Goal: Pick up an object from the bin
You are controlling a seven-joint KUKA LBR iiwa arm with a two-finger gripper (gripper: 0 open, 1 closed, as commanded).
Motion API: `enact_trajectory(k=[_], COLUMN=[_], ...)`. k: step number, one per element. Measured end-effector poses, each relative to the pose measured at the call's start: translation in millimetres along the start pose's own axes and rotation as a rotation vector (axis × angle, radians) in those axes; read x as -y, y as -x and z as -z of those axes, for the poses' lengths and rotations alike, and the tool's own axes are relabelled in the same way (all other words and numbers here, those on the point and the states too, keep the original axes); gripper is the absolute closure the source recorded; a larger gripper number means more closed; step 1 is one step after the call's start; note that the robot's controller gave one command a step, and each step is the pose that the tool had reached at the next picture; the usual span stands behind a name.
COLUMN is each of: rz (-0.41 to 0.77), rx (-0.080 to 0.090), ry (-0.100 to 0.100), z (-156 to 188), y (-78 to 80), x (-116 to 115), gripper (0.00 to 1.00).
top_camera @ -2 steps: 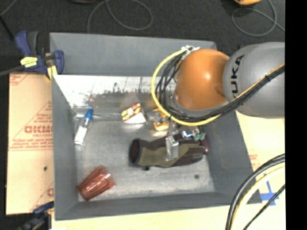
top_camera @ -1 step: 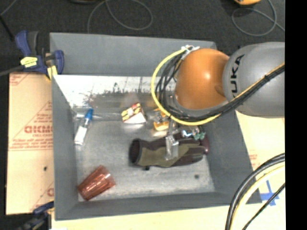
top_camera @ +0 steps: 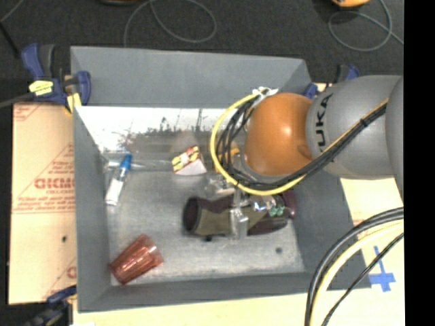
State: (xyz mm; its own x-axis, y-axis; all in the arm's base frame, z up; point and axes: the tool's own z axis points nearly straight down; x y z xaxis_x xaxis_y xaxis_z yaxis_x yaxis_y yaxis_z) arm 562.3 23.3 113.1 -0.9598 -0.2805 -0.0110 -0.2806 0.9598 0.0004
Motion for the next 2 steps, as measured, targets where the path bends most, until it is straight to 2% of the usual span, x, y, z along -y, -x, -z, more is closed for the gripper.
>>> enact_trajectory(k=[1,2], rz=[-0.085,-0.085], rx=[0.0,0.0], ry=[-0.002,-0.002], z=[-40.7,-40.7], y=[-5.7,-5.7], x=[-2.6,-2.6], gripper=[1.0,1.0])
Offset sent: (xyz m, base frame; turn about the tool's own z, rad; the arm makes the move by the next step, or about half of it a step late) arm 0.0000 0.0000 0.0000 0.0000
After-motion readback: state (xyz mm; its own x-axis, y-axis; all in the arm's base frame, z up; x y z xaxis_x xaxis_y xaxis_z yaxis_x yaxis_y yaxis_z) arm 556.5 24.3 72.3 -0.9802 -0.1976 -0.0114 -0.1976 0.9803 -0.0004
